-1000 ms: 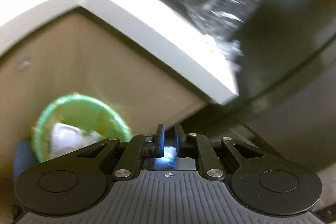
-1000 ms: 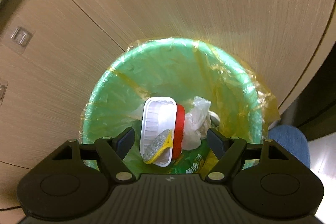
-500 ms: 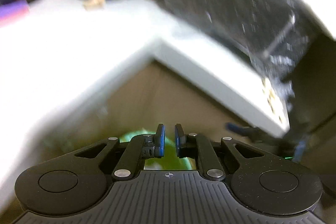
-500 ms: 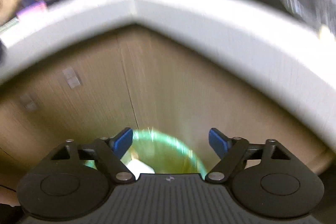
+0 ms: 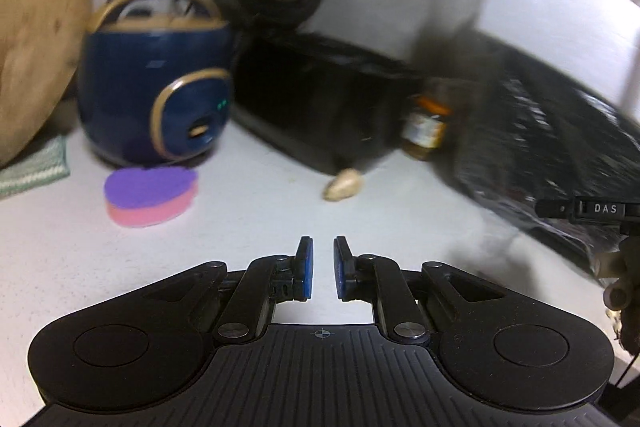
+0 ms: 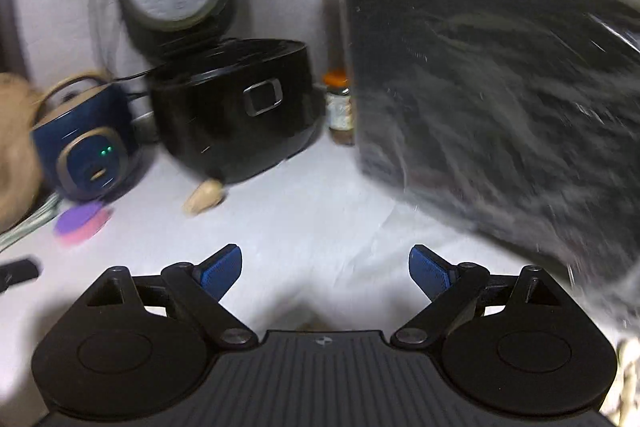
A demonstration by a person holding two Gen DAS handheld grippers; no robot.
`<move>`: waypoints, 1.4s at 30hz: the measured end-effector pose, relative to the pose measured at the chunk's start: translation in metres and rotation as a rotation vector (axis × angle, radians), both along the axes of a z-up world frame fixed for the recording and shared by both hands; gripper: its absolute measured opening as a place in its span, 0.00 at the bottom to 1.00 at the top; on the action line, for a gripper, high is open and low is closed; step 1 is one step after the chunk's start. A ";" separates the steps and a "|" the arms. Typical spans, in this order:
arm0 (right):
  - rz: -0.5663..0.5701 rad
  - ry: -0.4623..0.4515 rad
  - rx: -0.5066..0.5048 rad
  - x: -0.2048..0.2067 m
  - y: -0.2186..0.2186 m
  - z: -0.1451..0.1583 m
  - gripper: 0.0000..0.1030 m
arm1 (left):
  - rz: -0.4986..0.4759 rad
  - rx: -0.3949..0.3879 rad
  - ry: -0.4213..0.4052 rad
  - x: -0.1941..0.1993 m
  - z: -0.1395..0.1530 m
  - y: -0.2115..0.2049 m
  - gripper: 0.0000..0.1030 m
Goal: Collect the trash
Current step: 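Raise both empty grippers back up to the counter, then move the left gripper toward the purple-and-pink sponge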
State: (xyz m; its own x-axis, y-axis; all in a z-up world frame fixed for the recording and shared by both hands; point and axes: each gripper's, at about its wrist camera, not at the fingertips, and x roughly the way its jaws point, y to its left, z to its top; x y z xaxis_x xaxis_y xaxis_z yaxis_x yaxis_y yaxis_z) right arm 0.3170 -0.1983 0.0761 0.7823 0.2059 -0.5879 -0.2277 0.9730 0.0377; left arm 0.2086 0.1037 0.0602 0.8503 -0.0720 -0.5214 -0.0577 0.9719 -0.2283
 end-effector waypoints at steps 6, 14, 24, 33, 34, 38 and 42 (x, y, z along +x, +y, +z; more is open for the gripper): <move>0.042 0.076 0.025 0.024 0.033 -0.031 0.88 | -0.030 0.042 0.005 0.032 -0.011 0.043 0.13; 0.130 0.012 -0.050 0.014 0.065 -0.050 0.88 | 0.193 0.006 -0.006 0.069 -0.037 0.127 0.13; 0.160 0.001 -0.061 0.000 0.055 -0.057 0.88 | 0.223 -0.145 0.002 0.095 -0.061 0.171 0.14; 0.161 0.021 -0.032 0.004 0.049 -0.063 0.88 | 0.237 -0.073 0.004 0.108 -0.055 0.169 0.14; 0.164 0.022 -0.035 0.004 0.048 -0.064 0.88 | 0.246 -0.077 0.004 0.110 -0.055 0.172 0.14; 0.171 0.009 -0.047 0.001 0.050 -0.062 0.88 | 0.225 -0.102 0.039 0.118 -0.059 0.181 0.15; 0.212 -0.080 -0.038 0.002 0.065 -0.052 0.88 | 0.111 -0.165 0.038 0.113 -0.059 0.179 0.15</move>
State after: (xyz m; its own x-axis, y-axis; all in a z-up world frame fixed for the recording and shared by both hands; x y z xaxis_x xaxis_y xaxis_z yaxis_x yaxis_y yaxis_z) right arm 0.3185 -0.1331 0.0238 0.7685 0.3490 -0.5364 -0.4276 0.9036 -0.0247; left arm 0.3214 0.2829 0.0010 0.8375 -0.0663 -0.5423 -0.1738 0.9087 -0.3795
